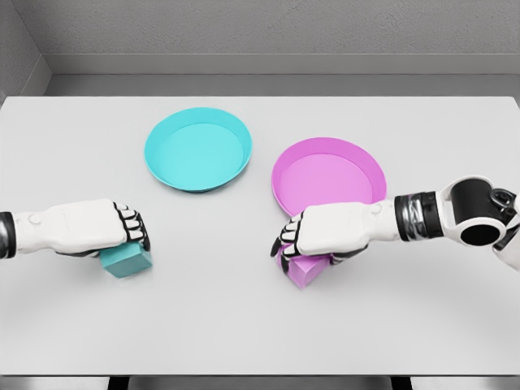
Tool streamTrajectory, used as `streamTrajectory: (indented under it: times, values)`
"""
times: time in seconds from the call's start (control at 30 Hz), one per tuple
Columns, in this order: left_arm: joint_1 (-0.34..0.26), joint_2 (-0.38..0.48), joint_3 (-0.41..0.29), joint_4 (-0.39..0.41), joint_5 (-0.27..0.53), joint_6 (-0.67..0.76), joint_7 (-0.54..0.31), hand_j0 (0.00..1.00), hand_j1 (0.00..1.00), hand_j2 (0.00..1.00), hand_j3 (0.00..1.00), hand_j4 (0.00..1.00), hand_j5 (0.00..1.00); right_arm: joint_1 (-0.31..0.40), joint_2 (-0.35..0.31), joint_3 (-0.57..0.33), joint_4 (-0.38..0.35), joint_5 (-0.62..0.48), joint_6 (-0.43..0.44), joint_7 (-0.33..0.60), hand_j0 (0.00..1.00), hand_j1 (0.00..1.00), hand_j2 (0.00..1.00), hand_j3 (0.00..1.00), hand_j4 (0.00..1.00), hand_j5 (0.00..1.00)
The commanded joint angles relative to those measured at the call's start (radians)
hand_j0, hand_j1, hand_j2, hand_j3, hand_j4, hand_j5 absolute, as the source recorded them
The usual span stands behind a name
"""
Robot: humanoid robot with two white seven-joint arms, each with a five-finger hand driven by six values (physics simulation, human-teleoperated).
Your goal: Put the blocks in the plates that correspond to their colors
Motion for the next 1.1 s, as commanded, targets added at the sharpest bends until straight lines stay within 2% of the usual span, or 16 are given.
streamTrajectory:
  times: [0.0, 0.13, 0.27, 0.47, 0.57, 0.7, 0.9, 1.0, 1.07]
  values:
    - [-0.002, -0.001, 0.01, 0.003, 0.014, 0.001, 0.001, 0.46, 0.46, 0.46, 0.46, 0.46, 0.46, 0.0, 0.001, -0.027, 0.0, -0.007, 0.0, -0.003, 0.6, 0.6, 0.6, 0.6, 0.6, 0.6]
    - [-0.051, -0.007, 0.019, 0.009, 0.028, 0.001, 0.003, 0.45, 0.45, 0.45, 0.45, 0.45, 0.45, 0.0, 0.001, -0.073, 0.0, -0.009, -0.003, 0.0, 0.6, 0.6, 0.6, 0.6, 0.6, 0.6]
    - [-0.077, -0.019, 0.099, 0.026, 0.037, 0.001, 0.004, 0.45, 0.45, 0.45, 0.45, 0.45, 0.45, -0.015, 0.0, -0.087, 0.0, -0.01, 0.0, -0.003, 0.6, 0.6, 0.6, 0.6, 0.6, 0.6]
    - [-0.169, -0.136, 0.091, 0.107, 0.025, 0.001, 0.003, 0.46, 0.46, 0.46, 0.46, 0.46, 0.46, -0.009, -0.016, -0.165, 0.001, -0.012, 0.02, 0.0, 0.61, 0.61, 0.61, 0.61, 0.61, 0.61]
    - [-0.192, -0.191, 0.087, 0.152, 0.017, 0.001, -0.005, 0.46, 0.46, 0.46, 0.46, 0.46, 0.46, -0.006, -0.028, -0.184, 0.003, -0.012, 0.079, -0.003, 0.61, 0.61, 0.61, 0.61, 0.61, 0.61]
    - [-0.236, -0.272, 0.082, 0.19, -0.02, 0.001, -0.005, 0.46, 0.46, 0.46, 0.46, 0.46, 0.46, -0.005, -0.031, -0.184, 0.006, -0.012, 0.232, -0.003, 0.61, 0.61, 0.61, 0.61, 0.61, 0.61]
    - [-0.29, -0.374, 0.077, 0.304, -0.078, 0.001, -0.005, 0.46, 0.46, 0.46, 0.46, 0.46, 0.46, -0.005, -0.03, -0.184, 0.012, -0.015, 0.453, -0.003, 0.61, 0.61, 0.61, 0.61, 0.61, 0.61]
    - [-0.313, -0.418, 0.076, 0.345, -0.102, 0.001, -0.005, 0.46, 0.46, 0.46, 0.46, 0.46, 0.46, -0.002, -0.023, -0.182, 0.012, -0.015, 0.507, -0.003, 0.61, 0.61, 0.61, 0.61, 0.61, 0.61]
    - [-0.336, -0.45, 0.068, 0.394, -0.124, 0.001, -0.005, 0.46, 0.46, 0.46, 0.46, 0.46, 0.46, 0.0, -0.019, -0.17, 0.02, -0.015, 0.507, -0.005, 0.62, 0.62, 0.62, 0.62, 0.62, 0.62]
